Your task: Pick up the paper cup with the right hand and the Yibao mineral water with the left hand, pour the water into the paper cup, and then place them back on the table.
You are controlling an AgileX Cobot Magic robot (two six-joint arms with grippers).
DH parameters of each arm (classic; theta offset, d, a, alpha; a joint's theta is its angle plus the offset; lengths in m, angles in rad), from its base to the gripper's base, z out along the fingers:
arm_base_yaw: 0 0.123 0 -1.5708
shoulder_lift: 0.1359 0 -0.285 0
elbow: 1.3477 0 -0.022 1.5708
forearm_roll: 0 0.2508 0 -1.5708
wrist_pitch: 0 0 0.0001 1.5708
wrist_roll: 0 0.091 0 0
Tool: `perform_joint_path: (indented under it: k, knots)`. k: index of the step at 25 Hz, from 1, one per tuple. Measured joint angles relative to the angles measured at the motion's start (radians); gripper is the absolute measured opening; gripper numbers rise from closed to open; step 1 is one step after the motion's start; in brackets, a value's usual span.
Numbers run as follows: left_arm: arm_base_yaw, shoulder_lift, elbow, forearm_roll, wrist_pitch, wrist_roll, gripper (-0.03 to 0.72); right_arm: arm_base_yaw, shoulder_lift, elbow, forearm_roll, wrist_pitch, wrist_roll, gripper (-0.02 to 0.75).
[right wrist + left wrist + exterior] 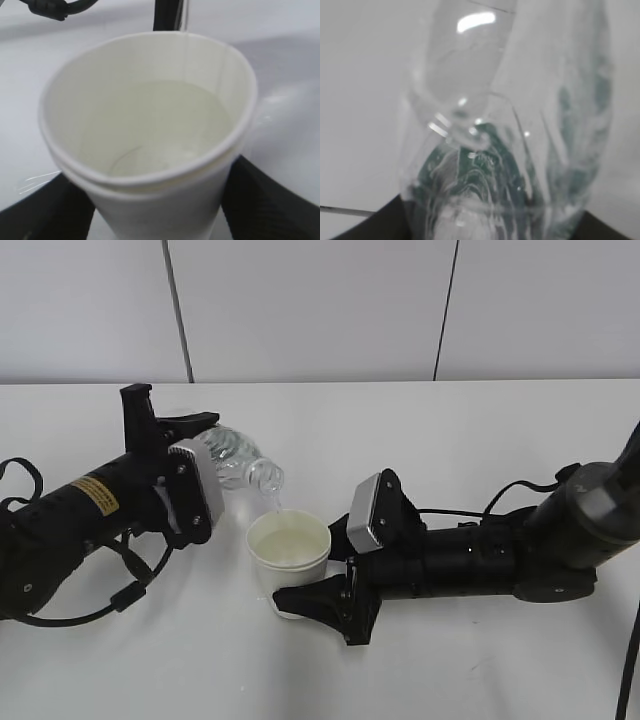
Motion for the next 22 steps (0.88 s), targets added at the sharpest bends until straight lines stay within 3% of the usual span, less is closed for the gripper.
perform_joint_path:
  k: [4, 10, 13, 17, 22]
  knots:
    - [0.000, 0.000, 0.000, 0.005, 0.000, -0.264, 0.337, 0.000, 0.000, 0.000, 0.004, 0.000, 0.000, 0.560]
    - [0.000, 0.000, 0.000, 0.005, 0.000, -0.823, 0.337, 0.000, 0.000, 0.000, 0.030, 0.000, -0.015, 0.560]
    - [0.000, 0.000, 0.000, 0.019, -0.001, -1.006, 0.337, 0.000, 0.000, 0.000, 0.036, 0.000, -0.019, 0.560]
    - [0.000, 0.000, 0.000, 0.073, -0.001, -1.205, 0.337, 0.000, 0.000, 0.000, 0.057, 0.000, -0.022, 0.560]
    - [0.000, 0.000, -0.001, 0.228, -0.001, -1.283, 0.335, -0.016, 0.000, 0.000, 0.095, 0.000, -0.023, 0.559]
